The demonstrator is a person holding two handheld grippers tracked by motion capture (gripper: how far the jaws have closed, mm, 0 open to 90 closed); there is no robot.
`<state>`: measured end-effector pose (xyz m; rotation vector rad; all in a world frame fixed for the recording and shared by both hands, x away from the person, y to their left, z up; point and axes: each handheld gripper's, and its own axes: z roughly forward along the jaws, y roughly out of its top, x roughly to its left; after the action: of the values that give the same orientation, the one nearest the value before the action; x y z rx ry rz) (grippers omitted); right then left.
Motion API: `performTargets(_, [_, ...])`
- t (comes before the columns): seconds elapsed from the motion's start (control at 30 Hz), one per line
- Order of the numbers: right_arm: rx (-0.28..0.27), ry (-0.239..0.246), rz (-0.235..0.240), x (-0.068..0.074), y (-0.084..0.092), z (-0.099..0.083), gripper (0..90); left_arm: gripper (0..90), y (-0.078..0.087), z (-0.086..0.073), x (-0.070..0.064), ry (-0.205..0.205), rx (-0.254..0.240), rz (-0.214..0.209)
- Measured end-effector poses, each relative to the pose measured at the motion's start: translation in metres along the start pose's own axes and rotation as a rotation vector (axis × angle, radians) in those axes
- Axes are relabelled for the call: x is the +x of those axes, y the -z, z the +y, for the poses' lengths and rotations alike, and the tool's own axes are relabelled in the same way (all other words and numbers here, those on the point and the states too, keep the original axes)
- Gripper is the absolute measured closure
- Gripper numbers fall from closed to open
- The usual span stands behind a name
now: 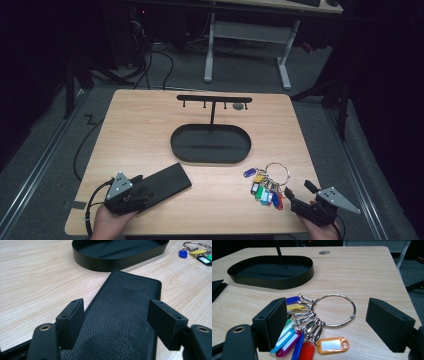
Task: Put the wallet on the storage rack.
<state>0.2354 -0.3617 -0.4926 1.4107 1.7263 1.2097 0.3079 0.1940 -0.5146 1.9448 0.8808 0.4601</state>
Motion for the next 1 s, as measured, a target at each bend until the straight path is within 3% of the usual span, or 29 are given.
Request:
performTargets(0.07, [0.001, 0.000, 0.012, -0.001, 0.000, 0.000, 16.6, 33.9, -0.003, 0.000, 0.000, -0.026, 0.017, 0.016])
performTargets(0.23, [0.010, 0.003, 0.049, 0.001, -0.006, 0.001, 17.4, 37.5, 0.001, -0.002, 0.001, -0.024, 0.020, 0.040])
performTargets(0.37, [0.026, 0.055, 0.089, 0.009, -0.017, 0.004, 18.1, 40.6, 0.011, -0.005, 0.003, -0.023, 0.012, 0.072])
performTargets(0.5, [0.027, 0.064, 0.105, 0.015, -0.022, 0.007, 21.3, 44.9, 0.020, -0.013, 0.007, -0.018, 0.026, 0.128])
performTargets(0.53, [0.032, 0.062, 0.134, 0.018, -0.026, 0.008, 34.2, 51.3, 0.025, -0.016, 0.010, -0.014, 0.028, 0.167])
performTargets(0.57, [0.032, 0.062, 0.134, 0.018, -0.026, 0.008, 34.2, 55.7, 0.025, -0.016, 0.010, -0.014, 0.028, 0.167])
performTargets(0.6, [0.039, 0.063, 0.164, 0.020, -0.030, 0.010, 45.5, 59.5, 0.029, -0.019, 0.014, -0.009, 0.030, 0.207])
performTargets(0.63, [0.039, 0.063, 0.164, 0.020, -0.030, 0.010, 45.5, 62.5, 0.029, -0.019, 0.014, -0.009, 0.030, 0.207])
performTargets(0.67, [0.052, 0.064, 0.187, 0.022, -0.036, 0.012, 50.3, 65.3, 0.029, -0.022, 0.021, -0.011, 0.047, 0.259])
performTargets(0.73, [0.066, 0.074, 0.202, 0.025, -0.042, 0.013, 52.7, 73.4, 0.027, -0.023, 0.025, -0.013, 0.059, 0.275])
performTargets(0.77, [0.066, 0.074, 0.202, 0.025, -0.042, 0.013, 52.7, 73.4, 0.025, -0.024, 0.029, -0.006, 0.073, 0.284])
performTargets(0.8, [0.084, 0.082, 0.220, 0.027, -0.047, 0.013, 53.4, 80.1, 0.020, -0.026, 0.037, 0.013, 0.104, 0.296])
performTargets(1.0, [0.102, 0.118, 0.231, 0.030, -0.048, 0.010, 51.8, 87.9, 0.013, -0.030, 0.042, 0.018, 0.149, 0.299])
